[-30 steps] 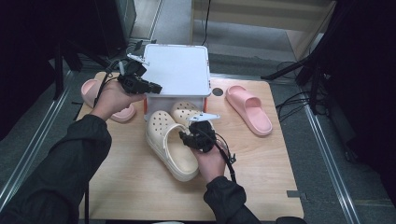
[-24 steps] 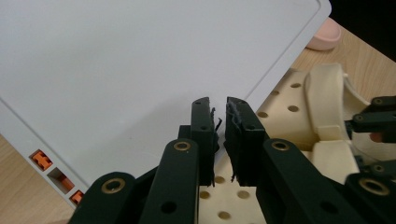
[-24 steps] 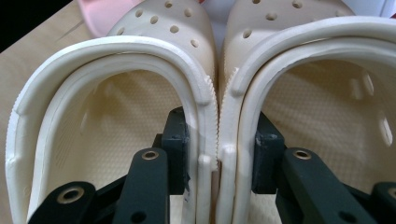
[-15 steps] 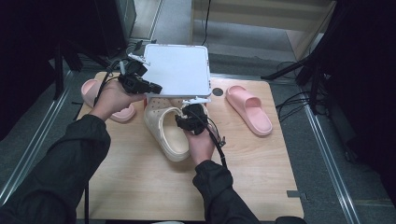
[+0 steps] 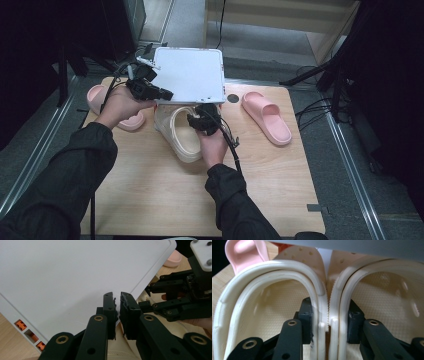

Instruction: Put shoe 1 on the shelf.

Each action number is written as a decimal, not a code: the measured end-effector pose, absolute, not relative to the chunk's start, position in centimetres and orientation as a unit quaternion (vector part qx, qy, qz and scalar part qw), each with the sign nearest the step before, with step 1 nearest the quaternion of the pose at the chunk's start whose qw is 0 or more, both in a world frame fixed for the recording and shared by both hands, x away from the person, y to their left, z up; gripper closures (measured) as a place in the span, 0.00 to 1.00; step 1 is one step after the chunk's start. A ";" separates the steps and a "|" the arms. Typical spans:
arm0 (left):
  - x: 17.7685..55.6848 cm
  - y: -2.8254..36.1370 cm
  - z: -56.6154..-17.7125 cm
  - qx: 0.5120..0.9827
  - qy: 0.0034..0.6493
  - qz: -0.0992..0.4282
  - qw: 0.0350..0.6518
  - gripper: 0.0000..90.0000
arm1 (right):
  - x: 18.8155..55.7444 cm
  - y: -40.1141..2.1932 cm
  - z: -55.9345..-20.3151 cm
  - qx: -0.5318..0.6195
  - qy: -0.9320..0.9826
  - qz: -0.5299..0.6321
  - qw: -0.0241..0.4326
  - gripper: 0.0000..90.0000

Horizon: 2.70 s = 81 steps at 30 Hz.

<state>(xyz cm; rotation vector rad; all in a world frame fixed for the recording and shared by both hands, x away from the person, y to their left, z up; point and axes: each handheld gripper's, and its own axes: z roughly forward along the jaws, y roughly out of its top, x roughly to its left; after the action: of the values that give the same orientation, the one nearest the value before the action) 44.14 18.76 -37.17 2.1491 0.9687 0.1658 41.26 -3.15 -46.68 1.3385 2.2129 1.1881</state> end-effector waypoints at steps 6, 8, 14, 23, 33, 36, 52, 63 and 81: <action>44.2 18.7 -37.1 0.843 0.378 0.066 0.377 0.92 | 41.4 -3.0 -47.1 0.473 0.764 0.409 0.157 0.73; 44.1 18.7 -37.1 0.843 0.378 0.067 0.376 0.92 | 41.4 -2.8 -47.3 0.475 0.763 0.407 0.165 0.73; 44.2 18.7 -37.1 0.843 0.378 0.066 0.376 0.92 | 41.9 -2.4 -48.2 0.488 0.753 0.409 0.164 0.73; 44.2 18.7 -37.1 0.844 0.378 0.064 0.376 0.92 | 41.9 -2.2 -48.9 0.493 0.748 0.412 0.169 0.72; 44.2 18.8 -37.1 0.843 0.380 0.064 0.375 0.91 | 41.5 -2.4 -49.0 0.480 0.754 0.417 0.165 0.65; 44.2 18.7 -37.1 0.843 0.380 0.064 0.376 0.91 | 41.3 -2.8 -48.8 0.476 0.756 0.420 0.160 0.63; 44.2 18.7 -37.1 0.843 0.381 0.065 0.374 0.91 | 37.6 -6.0 -47.8 0.444 0.778 0.422 0.139 0.58; 44.2 18.7 -37.0 0.842 0.385 0.066 0.373 0.91 | 34.9 -7.4 -46.6 0.420 0.782 0.446 0.112 0.66; 44.2 18.6 -37.0 0.843 0.385 0.066 0.371 0.91 | 30.5 -8.7 -49.9 0.366 0.818 0.436 0.075 1.00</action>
<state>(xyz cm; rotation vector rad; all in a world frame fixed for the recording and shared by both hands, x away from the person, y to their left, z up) 44.20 18.64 -36.99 2.1605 0.9864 0.1693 30.47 -8.74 -49.88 1.0989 2.4551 1.3084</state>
